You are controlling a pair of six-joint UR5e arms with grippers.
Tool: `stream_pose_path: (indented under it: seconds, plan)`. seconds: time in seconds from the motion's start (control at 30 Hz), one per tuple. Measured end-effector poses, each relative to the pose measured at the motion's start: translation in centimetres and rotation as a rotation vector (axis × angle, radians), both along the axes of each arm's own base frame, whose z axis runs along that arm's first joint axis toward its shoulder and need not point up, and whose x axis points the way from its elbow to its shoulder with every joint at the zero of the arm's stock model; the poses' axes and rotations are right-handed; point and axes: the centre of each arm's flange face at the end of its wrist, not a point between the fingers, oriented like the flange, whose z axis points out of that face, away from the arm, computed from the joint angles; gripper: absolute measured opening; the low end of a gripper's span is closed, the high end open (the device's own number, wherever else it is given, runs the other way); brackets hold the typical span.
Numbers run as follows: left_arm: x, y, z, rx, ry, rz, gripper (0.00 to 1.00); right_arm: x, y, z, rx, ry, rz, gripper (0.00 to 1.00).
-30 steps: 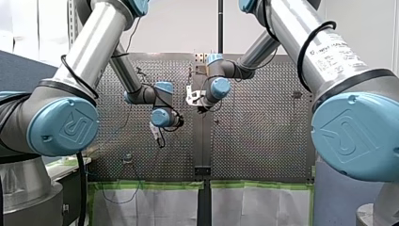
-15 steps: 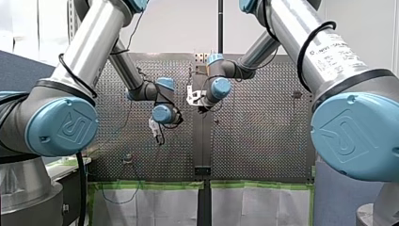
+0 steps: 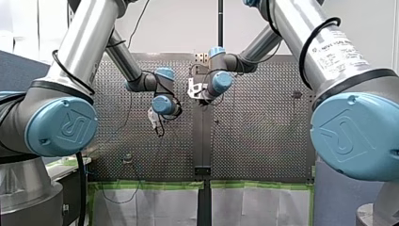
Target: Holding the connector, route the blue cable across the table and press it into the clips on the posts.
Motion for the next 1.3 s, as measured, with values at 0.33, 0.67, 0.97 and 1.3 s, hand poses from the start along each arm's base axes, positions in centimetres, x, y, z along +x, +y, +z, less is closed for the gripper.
stream_pose_path:
  seconds: [0.33, 0.67, 0.97, 1.3]
  plan:
    - [-1.8, -0.1, 4.7, 0.007, -0.027, -0.01, 0.0, -1.1, 0.5, 5.4, -0.038, -0.08, -0.012, 0.0]
    - [-3.3, -0.2, 9.0, -0.011, -0.079, -0.021, 0.0, -2.2, 1.9, 10.7, -0.078, -0.15, -0.013, 0.0]
    - [-4.5, 0.1, 13.6, -0.059, -0.176, -0.035, 0.0, -3.5, 3.4, 15.6, -0.127, -0.208, -0.012, 0.0]
    - [-3.1, -0.3, 16.1, -0.095, -0.241, -0.093, 0.0, -3.5, 3.0, 15.2, -0.112, -0.218, 0.008, 0.0]
